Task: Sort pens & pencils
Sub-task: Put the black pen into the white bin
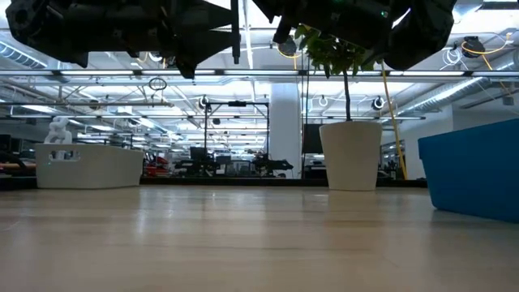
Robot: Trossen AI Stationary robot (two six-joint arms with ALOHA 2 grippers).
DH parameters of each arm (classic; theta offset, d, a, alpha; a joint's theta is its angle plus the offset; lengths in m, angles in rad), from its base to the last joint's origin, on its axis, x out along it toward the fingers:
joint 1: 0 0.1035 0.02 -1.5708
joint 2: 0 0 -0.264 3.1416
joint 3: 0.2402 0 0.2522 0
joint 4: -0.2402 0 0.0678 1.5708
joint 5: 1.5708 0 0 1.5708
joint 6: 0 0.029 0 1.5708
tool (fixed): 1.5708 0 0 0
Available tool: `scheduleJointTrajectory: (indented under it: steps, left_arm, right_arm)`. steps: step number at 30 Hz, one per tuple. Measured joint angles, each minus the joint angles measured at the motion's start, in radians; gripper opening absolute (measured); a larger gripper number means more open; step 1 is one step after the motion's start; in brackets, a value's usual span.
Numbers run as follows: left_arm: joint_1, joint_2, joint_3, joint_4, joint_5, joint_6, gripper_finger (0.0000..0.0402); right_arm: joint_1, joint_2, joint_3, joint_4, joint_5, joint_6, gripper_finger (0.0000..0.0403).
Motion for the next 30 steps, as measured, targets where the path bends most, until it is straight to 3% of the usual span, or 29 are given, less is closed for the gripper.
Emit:
scheduleJointTrajectory:
  steps: [6, 10, 15, 24, 27, 30]
  left_arm:
    - [0.000, 0.000, 0.000, 0.000, -0.003, -0.003, 0.0114]
    - [-0.001, 0.000, 0.000, 0.000, -0.003, -0.024, 0.0089]
    - [-0.001, 0.026, 0.022, -0.002, -0.003, -0.022, 0.0102]
    - [0.000, 0.124, 0.141, -0.088, -0.010, 0.017, 0.0186]
    - [0.000, 0.123, 0.144, -0.086, -0.015, 0.018, 0.0184]
    - [-0.005, 0.104, 0.144, -0.092, -0.021, 0.037, 0.0157]
  right_arm:
    - [0.000, 0.000, 0.000, 0.000, 0.002, 0.000, 0.0012]
    - [-0.001, 0.000, 0.000, 0.000, 0.002, 0.003, 0.0012]
    - [0.000, 0.000, -0.001, 0.000, 0.001, 0.004, 0.0012]
    - [0.000, 0.000, -0.001, -0.008, -0.001, 0.006, 0.0012]
    - [0.000, 0.000, -0.001, -0.013, -0.001, 0.008, 0.0012]
    - [0.000, 0.000, -0.001, -0.016, -0.001, 0.006, 0.0012]
